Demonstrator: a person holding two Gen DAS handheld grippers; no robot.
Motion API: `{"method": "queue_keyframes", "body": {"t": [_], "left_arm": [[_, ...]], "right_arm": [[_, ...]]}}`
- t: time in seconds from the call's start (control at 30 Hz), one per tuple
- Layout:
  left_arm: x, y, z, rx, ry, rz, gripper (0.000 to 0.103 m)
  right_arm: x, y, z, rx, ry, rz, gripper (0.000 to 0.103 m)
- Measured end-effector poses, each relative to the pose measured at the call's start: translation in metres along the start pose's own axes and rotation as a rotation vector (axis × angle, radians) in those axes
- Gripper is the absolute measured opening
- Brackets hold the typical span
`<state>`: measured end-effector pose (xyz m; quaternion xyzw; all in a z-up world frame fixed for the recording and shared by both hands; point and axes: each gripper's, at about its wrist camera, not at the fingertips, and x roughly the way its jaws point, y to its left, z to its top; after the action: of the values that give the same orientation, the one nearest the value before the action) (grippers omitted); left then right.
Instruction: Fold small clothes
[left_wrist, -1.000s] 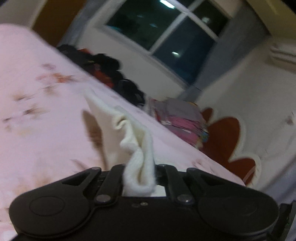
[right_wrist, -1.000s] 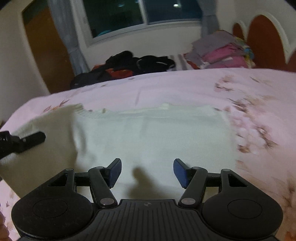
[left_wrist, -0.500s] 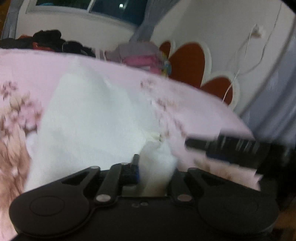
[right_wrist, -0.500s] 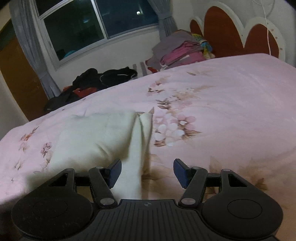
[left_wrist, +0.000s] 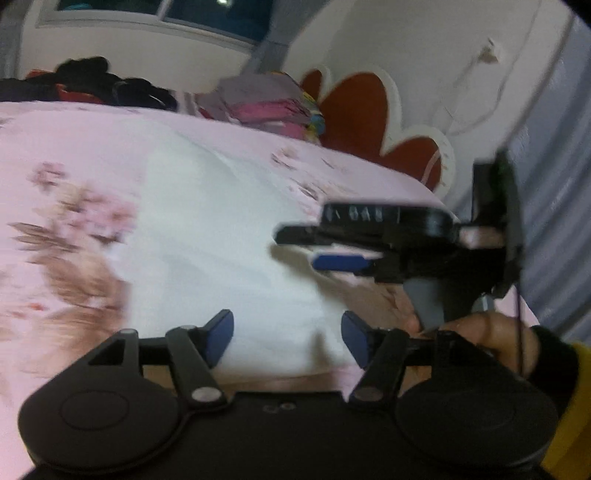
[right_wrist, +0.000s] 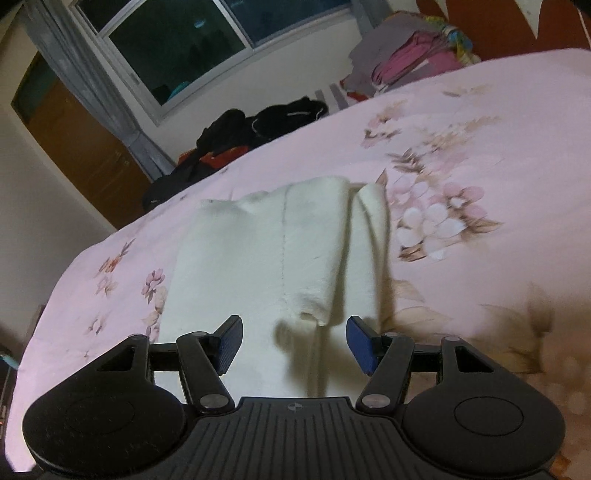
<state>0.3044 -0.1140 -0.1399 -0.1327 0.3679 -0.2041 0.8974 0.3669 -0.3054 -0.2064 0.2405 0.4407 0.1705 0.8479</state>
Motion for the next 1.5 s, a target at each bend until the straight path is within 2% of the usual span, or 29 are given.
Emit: {"method": "queue_keyframes", "body": {"t": [0.2,0.3,0.33,0.4,0.5,0.53,0.67,0.73,0.83,0.93,1.0,1.1,1.3,1.37,1.43,1.5], "left_arm": [[-0.027,0.038,0.025,-0.048,-0.099,0.134,0.064],[-0.029,0.052,0.040,-0.079,-0.126,0.167,0.064],[-0.028,0.055,0.044,-0.087,-0.135,0.171,0.064],[-0.024,0.056,0.049,-0.084,-0.151,0.181,0.064],[-0.011,0.057,0.055,-0.088,-0.148,0.176,0.064],[-0.006,0.056,0.057,-0.082,-0.146,0.175,0.064],[0.011,0.051,0.059,-0.068,-0.131,0.158,0.064],[0.021,0.048,0.058,-0.063,-0.122,0.150,0.064],[0.035,0.044,0.054,-0.067,-0.091,0.137,0.064],[0.050,0.044,0.047,-0.068,-0.041,0.149,0.064],[0.058,0.047,0.044,-0.079,-0.002,0.158,0.064],[0.062,0.051,0.039,-0.098,0.024,0.158,0.064],[0.069,0.045,0.033,-0.049,0.037,0.176,0.064],[0.070,0.042,0.033,-0.046,0.039,0.176,0.064],[0.069,0.042,0.033,-0.052,0.040,0.174,0.064],[0.068,0.042,0.033,-0.060,0.042,0.170,0.064]], "right_arm": [[0.021,-0.004,0.005,0.040,0.001,0.026,0.061],[0.025,0.005,0.007,0.010,0.002,0.015,0.061],[0.026,0.008,0.007,-0.003,0.003,0.008,0.041],[0.029,0.012,0.008,-0.018,0.019,-0.006,0.019],[0.035,0.012,0.010,-0.015,0.031,-0.016,0.019],[0.033,0.013,0.011,-0.027,0.027,-0.027,0.015],[0.016,0.018,0.015,-0.087,-0.031,-0.083,0.013],[0.009,0.012,0.017,-0.087,-0.029,-0.092,0.012],[0.002,0.005,0.012,-0.092,-0.035,-0.132,0.009],[0.008,-0.010,0.005,-0.058,0.001,-0.143,0.009],[0.002,-0.013,0.004,-0.042,-0.010,-0.148,0.009],[-0.003,-0.014,-0.004,-0.056,-0.003,-0.183,0.003],[-0.022,-0.019,-0.002,0.004,-0.011,-0.089,0.005],[-0.028,-0.016,-0.003,-0.005,0.003,-0.080,0.016],[-0.033,-0.014,-0.010,-0.004,0.021,-0.073,0.053],[-0.036,-0.009,-0.019,-0.021,0.034,-0.066,0.054]]}}
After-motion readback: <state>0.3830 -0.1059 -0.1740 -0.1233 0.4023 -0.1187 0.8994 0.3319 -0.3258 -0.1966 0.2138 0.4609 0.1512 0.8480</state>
